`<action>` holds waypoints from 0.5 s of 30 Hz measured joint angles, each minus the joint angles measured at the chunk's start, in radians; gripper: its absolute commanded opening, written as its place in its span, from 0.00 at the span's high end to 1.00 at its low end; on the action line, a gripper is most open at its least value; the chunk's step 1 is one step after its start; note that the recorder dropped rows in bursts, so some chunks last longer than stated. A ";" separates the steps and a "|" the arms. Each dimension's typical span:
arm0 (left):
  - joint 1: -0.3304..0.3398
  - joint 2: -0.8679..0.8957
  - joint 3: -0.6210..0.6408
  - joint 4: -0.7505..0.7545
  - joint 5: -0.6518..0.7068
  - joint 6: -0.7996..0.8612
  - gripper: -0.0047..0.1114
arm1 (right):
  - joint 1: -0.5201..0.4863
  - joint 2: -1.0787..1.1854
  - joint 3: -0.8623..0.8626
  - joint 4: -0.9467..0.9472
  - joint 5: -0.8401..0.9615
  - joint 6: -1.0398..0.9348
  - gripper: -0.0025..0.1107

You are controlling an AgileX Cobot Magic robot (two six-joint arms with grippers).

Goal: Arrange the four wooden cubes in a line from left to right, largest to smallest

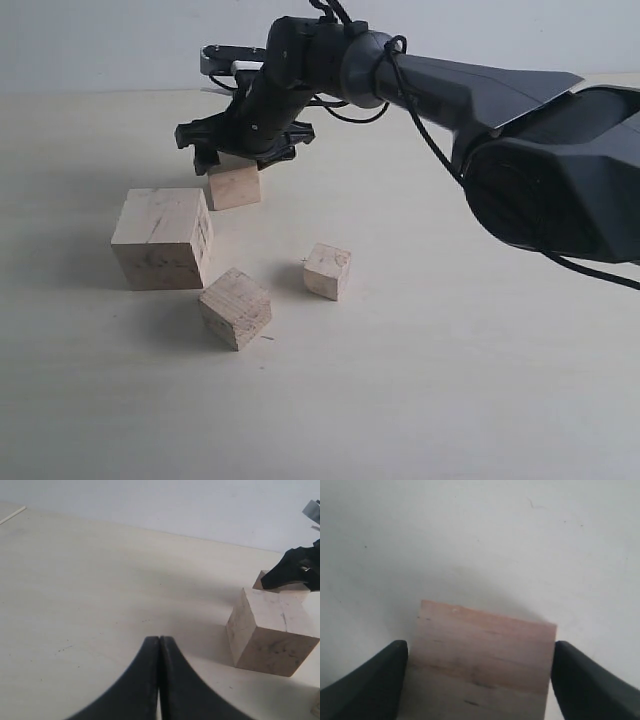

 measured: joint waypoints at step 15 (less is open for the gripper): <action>0.000 0.000 0.000 0.000 0.000 0.000 0.96 | 0.000 -0.092 -0.005 -0.167 0.406 -0.124 0.98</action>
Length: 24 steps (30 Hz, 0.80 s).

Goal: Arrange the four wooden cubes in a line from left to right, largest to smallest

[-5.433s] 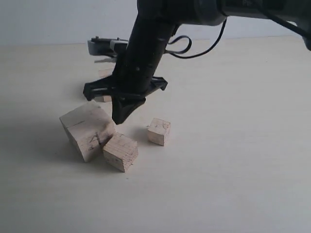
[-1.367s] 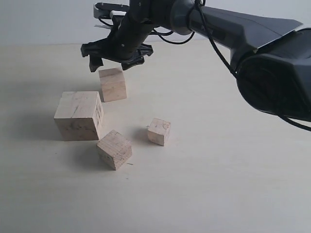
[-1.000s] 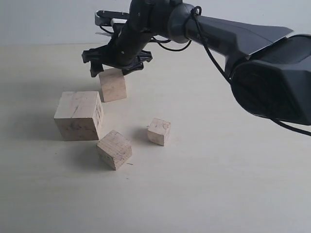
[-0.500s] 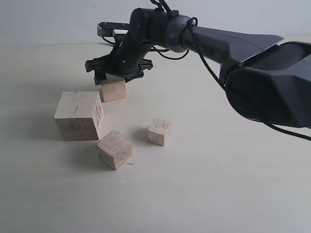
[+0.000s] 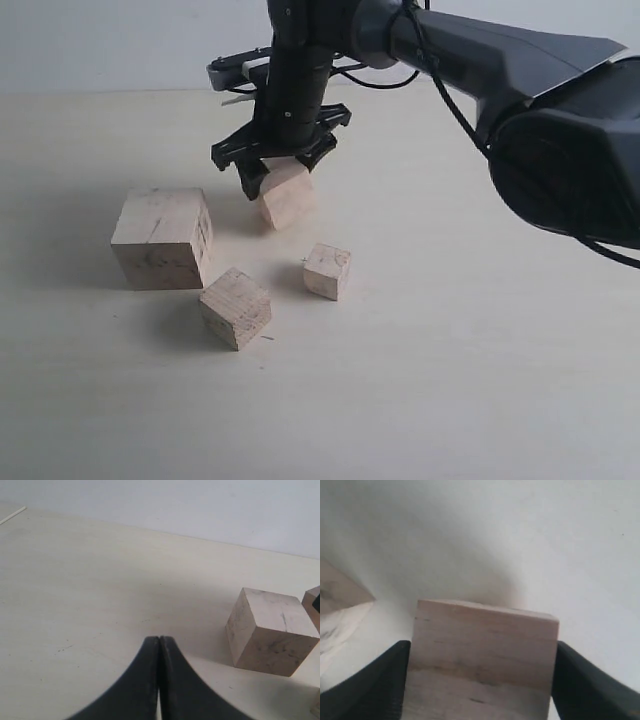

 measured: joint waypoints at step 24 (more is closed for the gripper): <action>0.000 0.000 0.000 0.000 0.000 0.000 0.96 | -0.119 -0.249 0.443 0.397 0.006 -1.024 0.98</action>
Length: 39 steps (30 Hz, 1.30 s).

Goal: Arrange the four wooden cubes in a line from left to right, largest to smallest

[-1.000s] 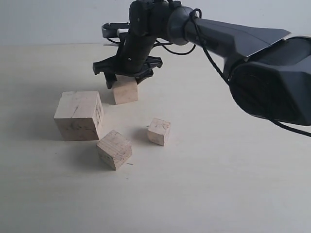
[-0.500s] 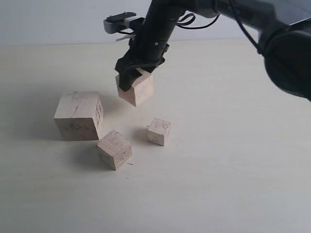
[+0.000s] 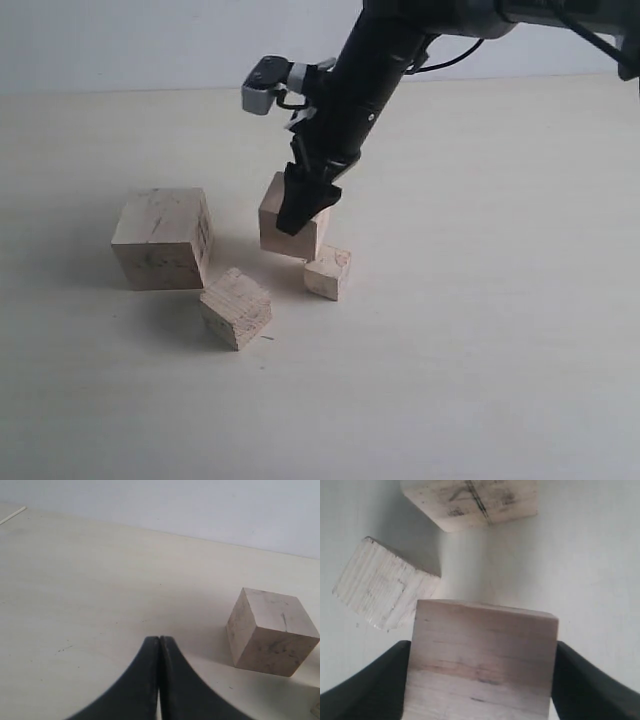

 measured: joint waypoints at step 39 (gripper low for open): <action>0.000 0.000 0.000 0.000 0.000 0.000 0.96 | 0.082 0.077 -0.077 -0.052 -0.131 -0.153 0.32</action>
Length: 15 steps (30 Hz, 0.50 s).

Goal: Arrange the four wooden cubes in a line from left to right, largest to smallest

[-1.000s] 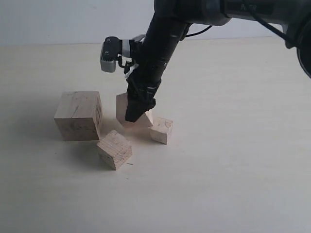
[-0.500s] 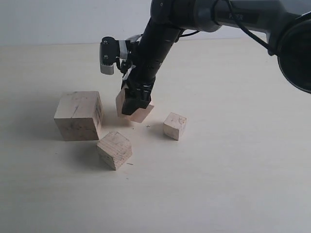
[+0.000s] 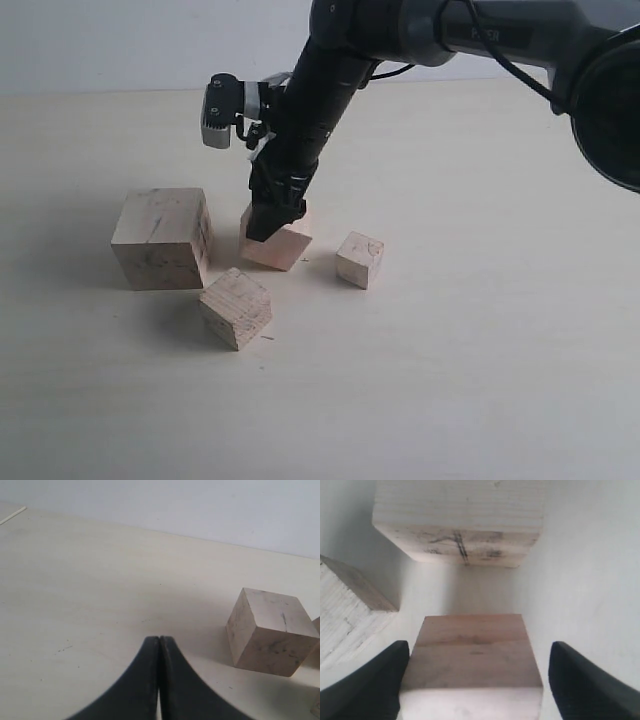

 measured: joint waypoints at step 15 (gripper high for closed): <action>0.000 0.000 0.000 0.000 0.000 0.000 0.96 | 0.000 -0.038 0.000 -0.057 -0.001 0.125 0.35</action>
